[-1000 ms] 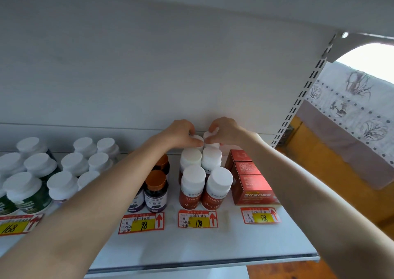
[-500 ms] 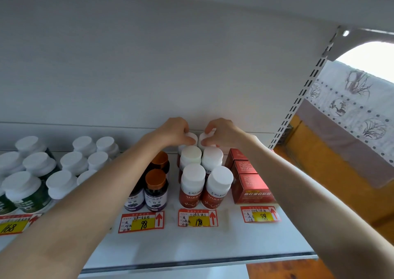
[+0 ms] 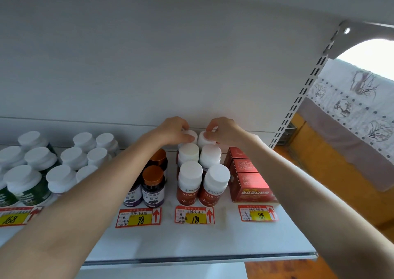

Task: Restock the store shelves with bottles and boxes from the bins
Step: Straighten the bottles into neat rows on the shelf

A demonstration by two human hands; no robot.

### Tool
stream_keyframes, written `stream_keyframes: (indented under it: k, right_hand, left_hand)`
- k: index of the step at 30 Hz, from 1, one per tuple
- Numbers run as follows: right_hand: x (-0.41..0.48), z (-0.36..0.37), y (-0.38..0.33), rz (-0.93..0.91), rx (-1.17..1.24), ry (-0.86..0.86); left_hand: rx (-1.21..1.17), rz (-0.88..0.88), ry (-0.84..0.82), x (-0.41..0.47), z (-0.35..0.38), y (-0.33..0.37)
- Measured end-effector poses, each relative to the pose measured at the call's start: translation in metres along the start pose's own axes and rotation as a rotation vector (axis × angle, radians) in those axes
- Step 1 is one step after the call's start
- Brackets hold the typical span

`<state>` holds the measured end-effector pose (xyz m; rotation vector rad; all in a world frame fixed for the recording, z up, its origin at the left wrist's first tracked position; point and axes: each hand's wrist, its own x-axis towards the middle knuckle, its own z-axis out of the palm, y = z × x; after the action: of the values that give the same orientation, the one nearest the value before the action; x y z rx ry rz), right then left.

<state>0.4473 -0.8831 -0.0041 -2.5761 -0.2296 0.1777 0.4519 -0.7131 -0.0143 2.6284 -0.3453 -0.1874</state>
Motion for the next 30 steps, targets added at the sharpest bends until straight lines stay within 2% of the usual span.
stream_keyframes:
  k: [5, 9, 17, 23, 30]
  right_hand:
    - [0.0, -0.001, 0.004, -0.052, -0.067, 0.01]
    - [-0.015, -0.008, 0.006, -0.153, -0.094, 0.035]
    - [-0.095, -0.024, 0.01, -0.31, -0.054, 0.033]
    - [-0.148, -0.027, 0.014, -0.248, -0.053, 0.119]
    - [-0.181, -0.033, 0.049, -0.061, 0.033, 0.163]
  left_hand:
    - [0.047, -0.018, 0.029, -0.003, 0.001, 0.004]
    - [0.048, 0.02, 0.139, -0.009, -0.004, 0.014]
    - [-0.014, 0.147, 0.316, -0.024, -0.016, 0.037]
    - [-0.092, 0.309, 0.374, -0.051, -0.011, 0.065]
    - [-0.143, 0.409, 0.353, -0.086, 0.023, 0.096]
